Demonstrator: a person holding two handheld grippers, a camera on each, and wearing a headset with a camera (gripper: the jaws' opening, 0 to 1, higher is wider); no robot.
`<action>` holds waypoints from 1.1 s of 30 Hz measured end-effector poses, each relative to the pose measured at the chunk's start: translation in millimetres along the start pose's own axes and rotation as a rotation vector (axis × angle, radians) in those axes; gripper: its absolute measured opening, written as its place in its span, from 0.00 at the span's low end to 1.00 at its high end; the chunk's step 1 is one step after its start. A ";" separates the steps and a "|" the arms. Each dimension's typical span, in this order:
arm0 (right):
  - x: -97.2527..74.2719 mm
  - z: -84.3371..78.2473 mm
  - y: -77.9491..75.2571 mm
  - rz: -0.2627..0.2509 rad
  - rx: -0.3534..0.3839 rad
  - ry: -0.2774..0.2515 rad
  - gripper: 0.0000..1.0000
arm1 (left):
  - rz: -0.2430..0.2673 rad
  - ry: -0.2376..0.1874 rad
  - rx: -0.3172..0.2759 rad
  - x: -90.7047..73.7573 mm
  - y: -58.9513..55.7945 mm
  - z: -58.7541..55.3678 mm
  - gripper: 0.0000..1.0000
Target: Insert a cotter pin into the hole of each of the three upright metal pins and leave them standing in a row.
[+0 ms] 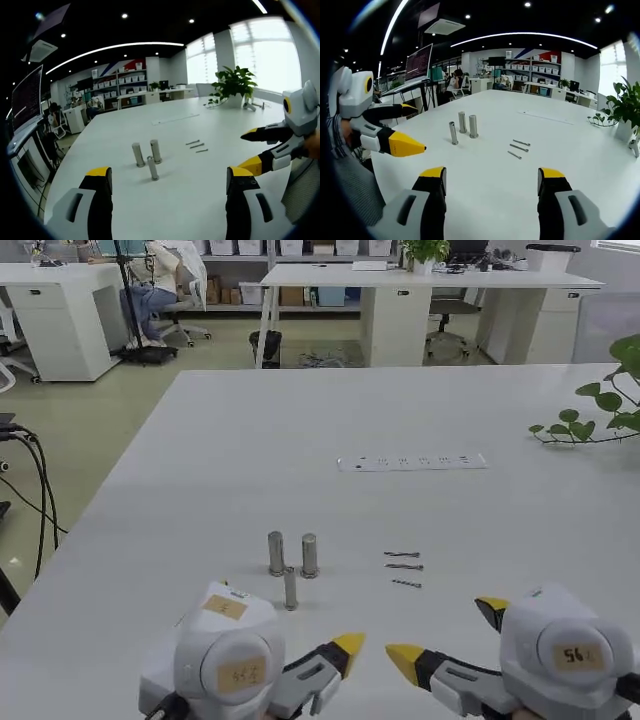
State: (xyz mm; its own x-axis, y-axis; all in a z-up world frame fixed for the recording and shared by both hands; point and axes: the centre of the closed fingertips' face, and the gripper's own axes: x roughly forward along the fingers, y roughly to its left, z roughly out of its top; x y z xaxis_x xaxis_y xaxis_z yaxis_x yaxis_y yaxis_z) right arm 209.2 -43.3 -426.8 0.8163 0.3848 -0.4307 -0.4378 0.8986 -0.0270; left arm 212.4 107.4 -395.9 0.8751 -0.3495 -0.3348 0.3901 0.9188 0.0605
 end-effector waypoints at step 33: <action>-2.3 -2.4 5.3 0.031 0.027 0.001 0.66 | -0.006 -0.005 0.001 -4.5 0.4 0.6 0.96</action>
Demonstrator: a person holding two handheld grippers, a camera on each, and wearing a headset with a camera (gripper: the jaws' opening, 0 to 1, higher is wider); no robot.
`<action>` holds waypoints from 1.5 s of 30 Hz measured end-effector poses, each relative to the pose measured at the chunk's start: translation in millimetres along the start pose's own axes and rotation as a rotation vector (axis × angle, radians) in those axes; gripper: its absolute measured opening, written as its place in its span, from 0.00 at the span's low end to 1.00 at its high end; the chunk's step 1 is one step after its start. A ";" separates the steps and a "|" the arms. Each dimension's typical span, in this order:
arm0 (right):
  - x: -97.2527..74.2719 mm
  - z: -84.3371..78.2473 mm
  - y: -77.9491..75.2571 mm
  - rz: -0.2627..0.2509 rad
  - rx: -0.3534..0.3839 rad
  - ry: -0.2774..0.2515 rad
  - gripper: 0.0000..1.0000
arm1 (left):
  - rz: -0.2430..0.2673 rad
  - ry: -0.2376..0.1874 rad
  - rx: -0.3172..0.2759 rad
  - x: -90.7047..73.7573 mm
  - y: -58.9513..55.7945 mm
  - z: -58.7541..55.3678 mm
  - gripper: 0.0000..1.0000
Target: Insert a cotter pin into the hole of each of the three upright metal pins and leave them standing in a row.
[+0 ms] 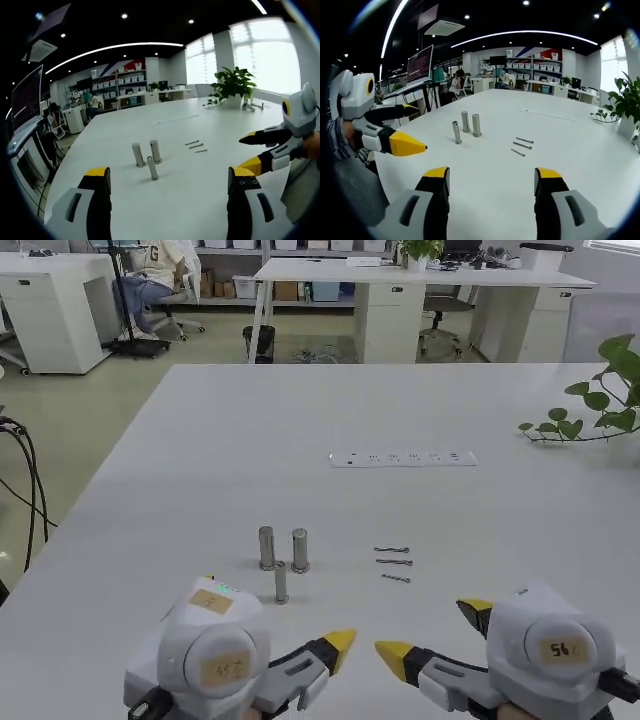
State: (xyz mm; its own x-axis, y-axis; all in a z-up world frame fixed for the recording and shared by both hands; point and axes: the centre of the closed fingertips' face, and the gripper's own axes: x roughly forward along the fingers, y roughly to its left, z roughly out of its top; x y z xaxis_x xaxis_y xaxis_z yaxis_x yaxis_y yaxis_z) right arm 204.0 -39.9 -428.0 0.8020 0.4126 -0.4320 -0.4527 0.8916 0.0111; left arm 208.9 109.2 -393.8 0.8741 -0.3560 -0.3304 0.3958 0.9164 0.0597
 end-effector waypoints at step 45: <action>-18.4 11.3 -20.1 0.134 0.051 0.064 0.55 | -0.024 0.057 -0.007 8.9 15.1 -21.8 0.67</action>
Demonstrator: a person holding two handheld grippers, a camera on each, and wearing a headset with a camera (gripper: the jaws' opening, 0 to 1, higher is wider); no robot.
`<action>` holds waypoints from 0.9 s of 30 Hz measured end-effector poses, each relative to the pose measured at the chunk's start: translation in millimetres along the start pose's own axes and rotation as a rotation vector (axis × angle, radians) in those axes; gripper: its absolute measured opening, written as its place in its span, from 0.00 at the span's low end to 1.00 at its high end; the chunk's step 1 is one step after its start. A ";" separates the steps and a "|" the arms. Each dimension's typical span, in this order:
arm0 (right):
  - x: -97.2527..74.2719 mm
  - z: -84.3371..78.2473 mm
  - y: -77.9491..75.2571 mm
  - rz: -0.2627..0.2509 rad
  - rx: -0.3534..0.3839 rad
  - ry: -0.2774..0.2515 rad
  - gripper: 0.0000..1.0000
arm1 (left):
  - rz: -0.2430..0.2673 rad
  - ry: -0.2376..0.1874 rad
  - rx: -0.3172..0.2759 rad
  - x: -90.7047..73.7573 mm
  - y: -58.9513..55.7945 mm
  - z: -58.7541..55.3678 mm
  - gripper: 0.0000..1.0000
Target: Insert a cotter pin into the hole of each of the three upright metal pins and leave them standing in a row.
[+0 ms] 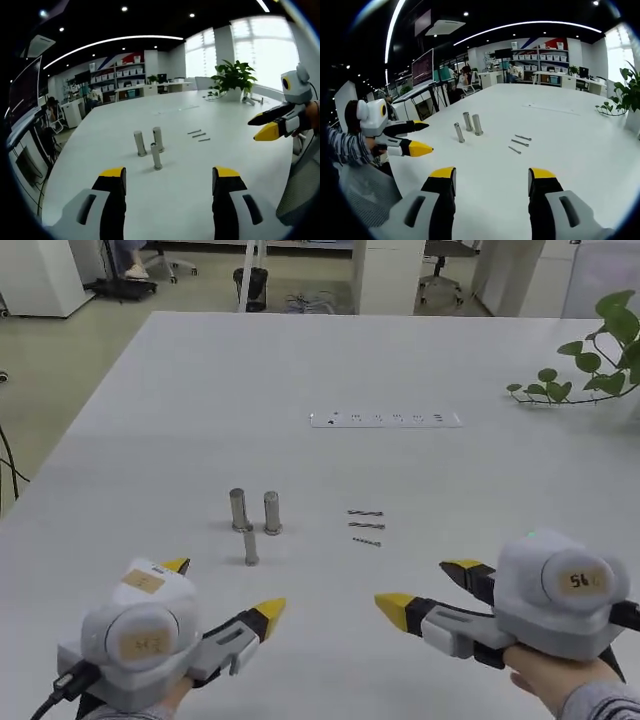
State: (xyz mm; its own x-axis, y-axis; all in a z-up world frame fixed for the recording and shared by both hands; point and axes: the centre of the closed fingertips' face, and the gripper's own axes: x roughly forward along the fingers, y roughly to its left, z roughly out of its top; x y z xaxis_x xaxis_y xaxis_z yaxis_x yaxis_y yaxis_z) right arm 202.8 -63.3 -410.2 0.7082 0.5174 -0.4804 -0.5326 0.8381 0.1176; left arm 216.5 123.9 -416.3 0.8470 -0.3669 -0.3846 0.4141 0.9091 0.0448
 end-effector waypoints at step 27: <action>31.9 16.8 -12.5 0.026 -0.044 0.011 0.40 | -0.113 0.060 0.022 80.1 27.5 -6.3 0.31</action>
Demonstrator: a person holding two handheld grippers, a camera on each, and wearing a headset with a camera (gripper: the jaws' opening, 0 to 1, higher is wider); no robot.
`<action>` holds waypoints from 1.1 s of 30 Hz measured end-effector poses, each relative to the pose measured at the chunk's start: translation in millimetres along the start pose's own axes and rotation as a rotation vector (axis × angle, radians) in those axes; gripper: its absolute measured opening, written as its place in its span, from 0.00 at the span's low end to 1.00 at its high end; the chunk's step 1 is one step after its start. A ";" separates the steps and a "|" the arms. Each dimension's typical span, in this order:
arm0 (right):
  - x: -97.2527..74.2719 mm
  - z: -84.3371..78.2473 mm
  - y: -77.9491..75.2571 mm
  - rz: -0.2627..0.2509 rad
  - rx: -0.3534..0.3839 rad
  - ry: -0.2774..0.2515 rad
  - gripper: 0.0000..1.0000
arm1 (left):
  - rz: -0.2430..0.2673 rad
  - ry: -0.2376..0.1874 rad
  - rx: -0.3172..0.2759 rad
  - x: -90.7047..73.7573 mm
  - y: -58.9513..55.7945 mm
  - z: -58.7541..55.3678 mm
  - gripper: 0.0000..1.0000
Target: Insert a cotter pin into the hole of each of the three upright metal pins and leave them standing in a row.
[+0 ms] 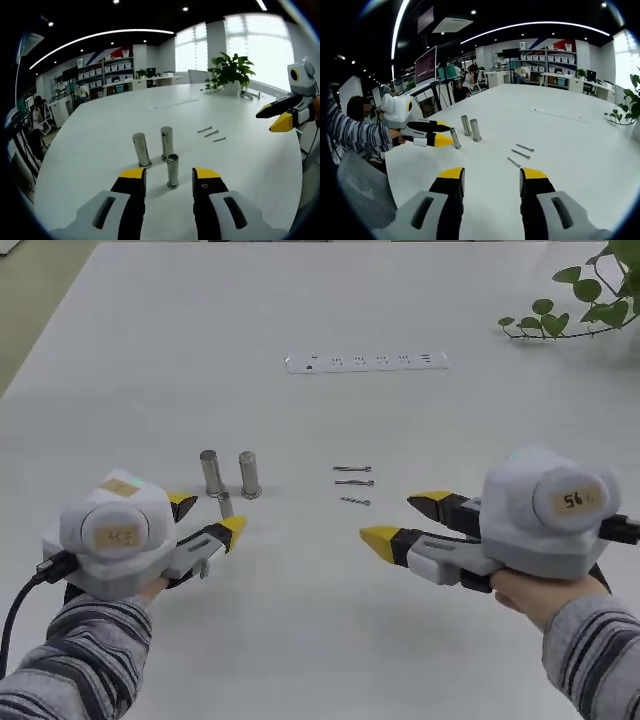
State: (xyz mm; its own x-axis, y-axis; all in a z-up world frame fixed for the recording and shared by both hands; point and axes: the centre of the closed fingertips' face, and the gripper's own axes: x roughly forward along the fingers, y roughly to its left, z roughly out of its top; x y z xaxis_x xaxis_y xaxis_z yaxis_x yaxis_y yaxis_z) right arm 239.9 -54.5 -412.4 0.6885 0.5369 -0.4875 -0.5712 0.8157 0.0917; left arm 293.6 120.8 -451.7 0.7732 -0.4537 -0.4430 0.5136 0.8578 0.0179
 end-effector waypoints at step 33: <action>9.5 -18.5 -4.4 -0.019 0.034 0.063 0.32 | -0.109 0.026 -0.004 14.4 -30.6 2.4 0.05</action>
State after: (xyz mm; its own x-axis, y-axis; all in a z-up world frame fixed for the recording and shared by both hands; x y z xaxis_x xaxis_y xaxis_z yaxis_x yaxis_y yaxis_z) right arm 240.6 -56.9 -433.4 0.6688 0.5079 -0.5428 -0.5424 0.8328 0.1110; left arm 289.9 87.5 -456.5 0.7031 -0.5380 -0.4650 0.5927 0.8047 -0.0350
